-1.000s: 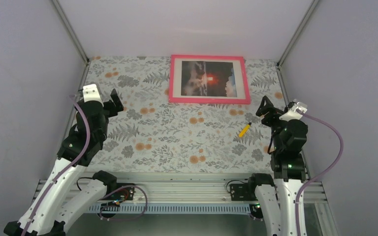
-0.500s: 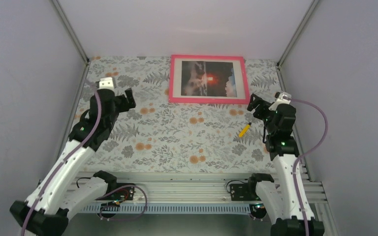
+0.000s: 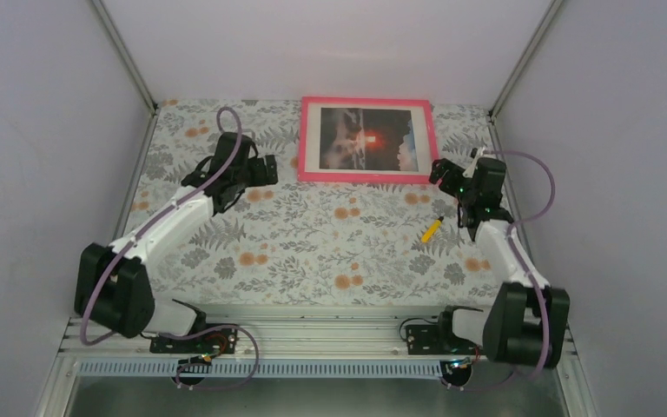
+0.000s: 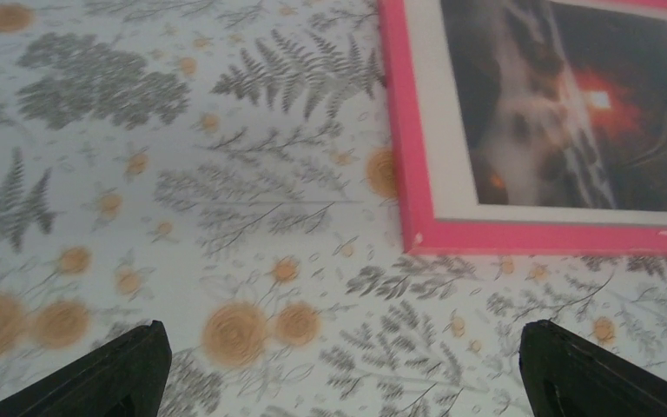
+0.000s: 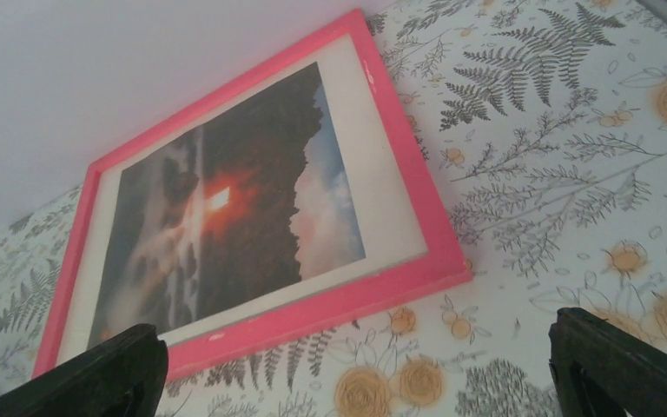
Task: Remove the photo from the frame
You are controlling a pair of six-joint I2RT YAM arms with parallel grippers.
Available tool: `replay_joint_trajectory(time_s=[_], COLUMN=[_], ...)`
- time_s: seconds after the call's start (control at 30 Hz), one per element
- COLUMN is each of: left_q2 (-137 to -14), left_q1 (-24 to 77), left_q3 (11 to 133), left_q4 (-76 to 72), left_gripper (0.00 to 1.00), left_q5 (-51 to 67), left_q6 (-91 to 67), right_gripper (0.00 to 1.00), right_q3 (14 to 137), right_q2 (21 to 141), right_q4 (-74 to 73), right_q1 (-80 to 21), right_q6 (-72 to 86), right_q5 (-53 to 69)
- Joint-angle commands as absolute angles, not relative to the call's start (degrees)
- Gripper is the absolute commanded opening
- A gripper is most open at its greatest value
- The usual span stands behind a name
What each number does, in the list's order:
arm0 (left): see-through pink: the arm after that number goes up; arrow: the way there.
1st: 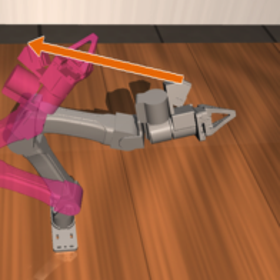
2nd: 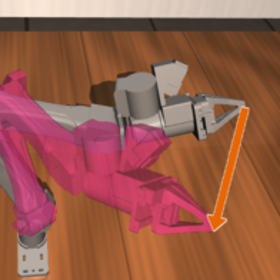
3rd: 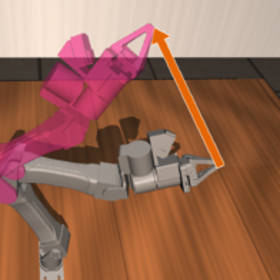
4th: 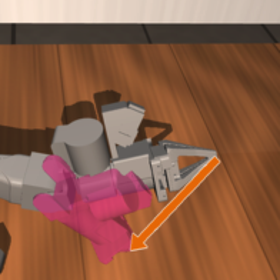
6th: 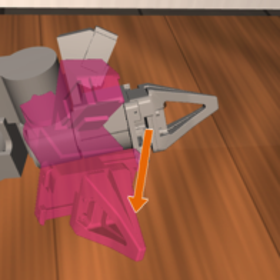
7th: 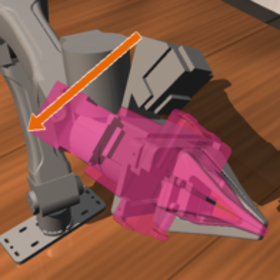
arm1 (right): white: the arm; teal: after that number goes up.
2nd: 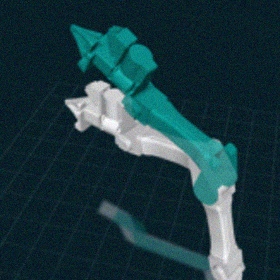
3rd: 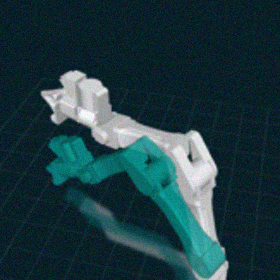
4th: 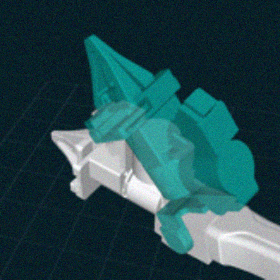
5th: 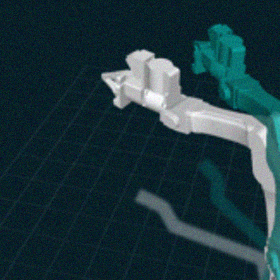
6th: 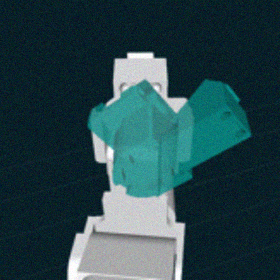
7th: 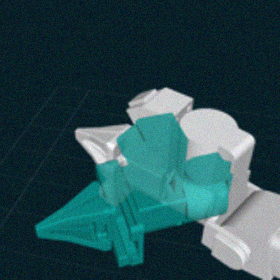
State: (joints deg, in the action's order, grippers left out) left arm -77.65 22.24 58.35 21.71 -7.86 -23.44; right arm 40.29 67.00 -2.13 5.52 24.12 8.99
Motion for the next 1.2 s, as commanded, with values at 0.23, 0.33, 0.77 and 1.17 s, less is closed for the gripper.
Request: replay_joint_trajectory(time_s=[0.23, 0.33, 0.77, 1.17], left_q2=[-96.31, -101.92, -122.09, -131.79], left_q1=[21.5, 21.36, 21.27, 21.27], left_q3=[71.07, 74.66, 91.53, 98.6], left_q4=[13.3, 13.11, 14.55, 16.7], left_gripper=[1.0, 1.0, 1.0, 1.0], left_q5=[3.99, 5.6, 13.4, 17.33], left_q6=[-24.21, -24.43, -23.65, -24.4], right_gripper=[1.0, 1.0, 1.0, 1.0], right_q3=[54.2, 58.23, 71.69, 77.81], right_q2=[89.19, 94.53, 114.51, 121.59], right_q4=[6.52, 6.13, 0.99, -3.34], right_q1=[11.09, 11.41, 11.4, 10.72], right_q6=[22.16, 21.03, 17.71, 16.14], right_q5=[17.51, 17.83, 23.65, 26.78])
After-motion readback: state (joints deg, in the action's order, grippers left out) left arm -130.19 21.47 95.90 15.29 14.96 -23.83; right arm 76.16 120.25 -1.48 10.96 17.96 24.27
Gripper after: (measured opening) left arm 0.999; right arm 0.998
